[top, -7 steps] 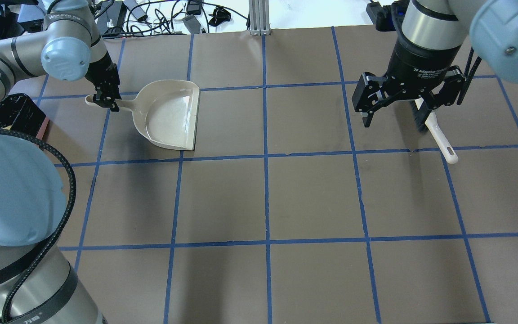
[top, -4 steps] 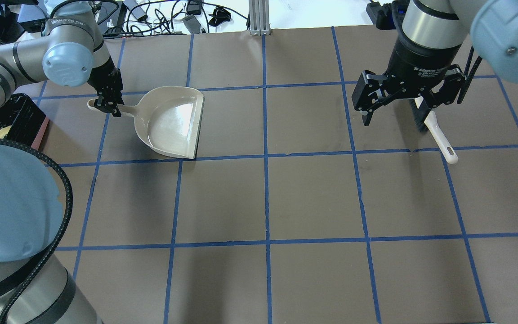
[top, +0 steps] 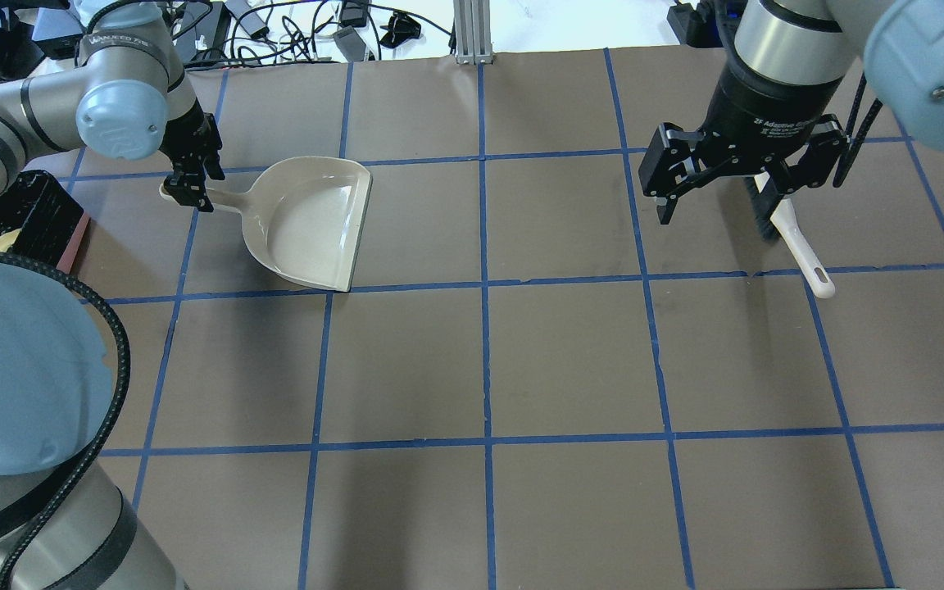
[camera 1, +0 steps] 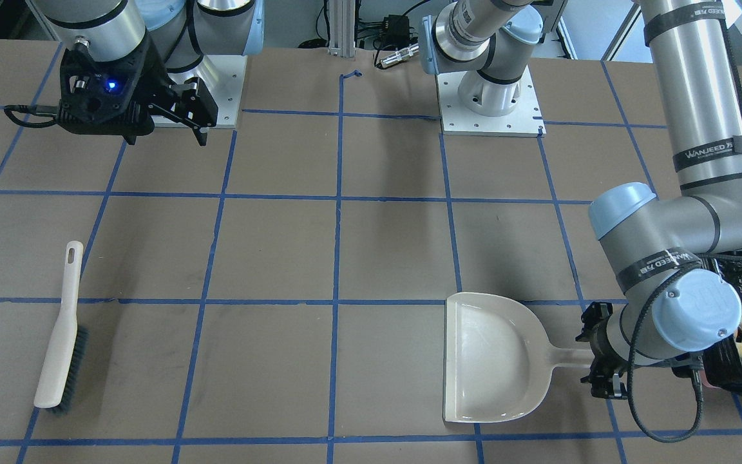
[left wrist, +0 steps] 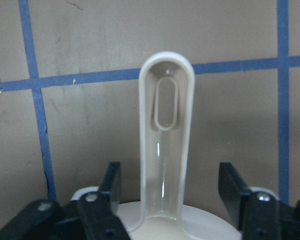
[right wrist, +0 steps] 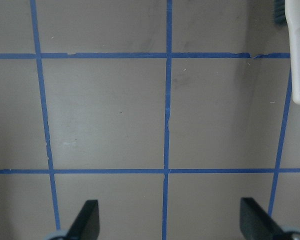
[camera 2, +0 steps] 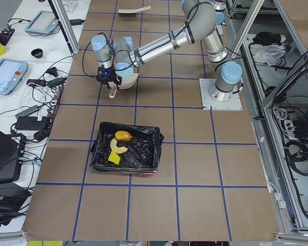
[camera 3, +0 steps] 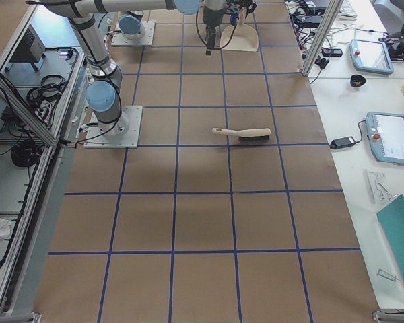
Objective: Sweep and dump trash into bin
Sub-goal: 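Set the dustpan down and open the left gripper, raising it away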
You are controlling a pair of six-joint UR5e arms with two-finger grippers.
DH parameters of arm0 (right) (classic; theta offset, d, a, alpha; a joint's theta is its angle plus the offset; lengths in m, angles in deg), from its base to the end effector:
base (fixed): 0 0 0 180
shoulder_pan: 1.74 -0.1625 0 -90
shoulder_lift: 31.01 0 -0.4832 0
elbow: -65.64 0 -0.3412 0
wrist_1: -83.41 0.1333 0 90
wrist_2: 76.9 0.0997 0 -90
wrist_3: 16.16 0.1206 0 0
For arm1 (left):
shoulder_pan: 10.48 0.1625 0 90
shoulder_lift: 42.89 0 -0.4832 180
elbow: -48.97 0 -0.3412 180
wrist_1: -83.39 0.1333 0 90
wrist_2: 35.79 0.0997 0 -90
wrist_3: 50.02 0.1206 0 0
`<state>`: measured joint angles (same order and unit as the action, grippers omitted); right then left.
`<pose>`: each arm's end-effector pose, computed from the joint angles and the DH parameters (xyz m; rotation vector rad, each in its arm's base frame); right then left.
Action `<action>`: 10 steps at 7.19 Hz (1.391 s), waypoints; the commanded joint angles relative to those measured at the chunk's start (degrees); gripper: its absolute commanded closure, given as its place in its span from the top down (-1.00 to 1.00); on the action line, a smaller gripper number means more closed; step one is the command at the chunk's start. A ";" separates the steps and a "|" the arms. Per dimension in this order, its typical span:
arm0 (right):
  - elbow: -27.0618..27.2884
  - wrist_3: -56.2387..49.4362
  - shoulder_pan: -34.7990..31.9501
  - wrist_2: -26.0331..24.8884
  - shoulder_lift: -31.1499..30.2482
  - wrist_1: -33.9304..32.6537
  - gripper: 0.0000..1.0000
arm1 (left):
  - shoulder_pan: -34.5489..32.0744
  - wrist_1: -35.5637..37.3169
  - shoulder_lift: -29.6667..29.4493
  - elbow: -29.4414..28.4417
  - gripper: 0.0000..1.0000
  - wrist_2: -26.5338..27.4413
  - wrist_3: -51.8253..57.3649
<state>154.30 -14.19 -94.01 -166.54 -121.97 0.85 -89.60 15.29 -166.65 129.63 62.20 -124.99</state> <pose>0.1506 -0.4157 0.5303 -0.0078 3.1355 0.1410 0.0127 -0.6834 0.2995 -2.0395 2.1996 -0.0552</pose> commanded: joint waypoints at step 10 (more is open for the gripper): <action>-0.15 0.06 -0.19 1.58 -1.85 -0.93 1.00 | 13.53 -2.81 12.83 -5.42 1.00 0.18 33.87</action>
<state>154.37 -13.98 -94.28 -164.60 -123.73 -0.01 -78.61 13.91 -155.52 124.20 63.00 -97.56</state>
